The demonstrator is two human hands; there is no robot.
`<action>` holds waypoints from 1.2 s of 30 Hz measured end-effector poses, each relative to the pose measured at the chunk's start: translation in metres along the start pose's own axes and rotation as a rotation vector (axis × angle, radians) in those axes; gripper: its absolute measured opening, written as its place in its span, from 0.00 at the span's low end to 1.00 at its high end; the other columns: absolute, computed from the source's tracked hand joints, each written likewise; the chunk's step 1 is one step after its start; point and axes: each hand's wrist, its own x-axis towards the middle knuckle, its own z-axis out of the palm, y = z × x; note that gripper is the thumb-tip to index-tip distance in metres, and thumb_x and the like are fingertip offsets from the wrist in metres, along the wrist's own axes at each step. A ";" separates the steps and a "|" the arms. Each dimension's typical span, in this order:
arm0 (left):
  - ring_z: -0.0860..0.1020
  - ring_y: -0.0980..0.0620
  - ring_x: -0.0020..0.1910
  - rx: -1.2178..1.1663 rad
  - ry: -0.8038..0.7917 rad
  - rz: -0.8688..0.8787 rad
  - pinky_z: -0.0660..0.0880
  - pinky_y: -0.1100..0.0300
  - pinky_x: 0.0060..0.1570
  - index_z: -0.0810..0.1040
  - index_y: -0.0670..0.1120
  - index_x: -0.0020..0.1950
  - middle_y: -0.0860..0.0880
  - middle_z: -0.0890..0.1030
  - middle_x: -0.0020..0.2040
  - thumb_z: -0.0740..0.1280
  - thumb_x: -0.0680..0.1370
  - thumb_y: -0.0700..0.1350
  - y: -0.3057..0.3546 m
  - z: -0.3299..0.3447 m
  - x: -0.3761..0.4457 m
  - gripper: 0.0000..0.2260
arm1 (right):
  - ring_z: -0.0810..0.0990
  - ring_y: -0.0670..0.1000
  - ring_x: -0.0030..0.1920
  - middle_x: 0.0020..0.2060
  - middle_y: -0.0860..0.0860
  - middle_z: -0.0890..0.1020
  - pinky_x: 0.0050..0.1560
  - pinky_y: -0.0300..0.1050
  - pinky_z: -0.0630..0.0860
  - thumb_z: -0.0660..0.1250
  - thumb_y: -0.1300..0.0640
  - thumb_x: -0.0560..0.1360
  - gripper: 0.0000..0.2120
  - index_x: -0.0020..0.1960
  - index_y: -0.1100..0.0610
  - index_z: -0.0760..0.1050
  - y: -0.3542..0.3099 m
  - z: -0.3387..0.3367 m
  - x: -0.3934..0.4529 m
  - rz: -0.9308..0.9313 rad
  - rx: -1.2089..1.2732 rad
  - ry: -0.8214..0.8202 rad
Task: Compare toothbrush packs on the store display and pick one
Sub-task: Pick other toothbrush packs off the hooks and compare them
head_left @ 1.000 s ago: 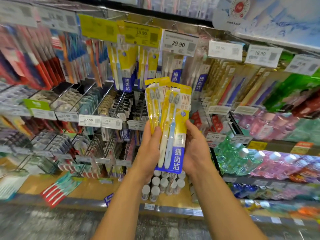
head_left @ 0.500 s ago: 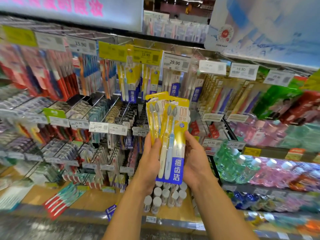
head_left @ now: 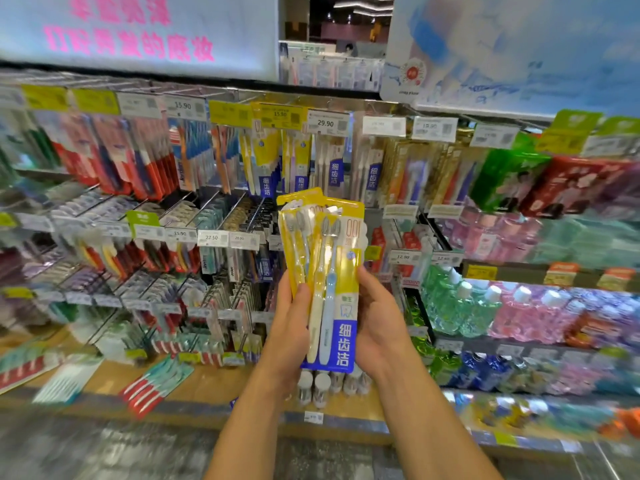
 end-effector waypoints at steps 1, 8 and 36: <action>0.84 0.57 0.58 0.004 -0.002 -0.008 0.81 0.48 0.58 0.65 0.75 0.66 0.67 0.83 0.57 0.54 0.86 0.58 -0.001 0.001 -0.012 0.12 | 0.81 0.65 0.65 0.63 0.62 0.83 0.71 0.64 0.72 0.67 0.47 0.80 0.22 0.65 0.62 0.82 0.004 -0.003 -0.010 0.006 0.012 -0.003; 0.86 0.59 0.51 0.063 0.045 -0.071 0.82 0.61 0.44 0.62 0.76 0.64 0.70 0.84 0.50 0.54 0.86 0.56 -0.015 -0.004 -0.082 0.13 | 0.80 0.66 0.66 0.64 0.62 0.83 0.73 0.67 0.70 0.70 0.46 0.75 0.25 0.65 0.61 0.83 0.043 -0.023 -0.071 0.038 0.034 0.006; 0.81 0.64 0.61 0.164 0.082 0.055 0.79 0.57 0.61 0.64 0.70 0.73 0.66 0.79 0.66 0.57 0.84 0.59 0.049 -0.142 -0.073 0.17 | 0.83 0.54 0.39 0.40 0.56 0.85 0.46 0.53 0.80 0.65 0.61 0.81 0.10 0.44 0.56 0.83 0.093 0.131 -0.038 -0.302 -0.510 0.195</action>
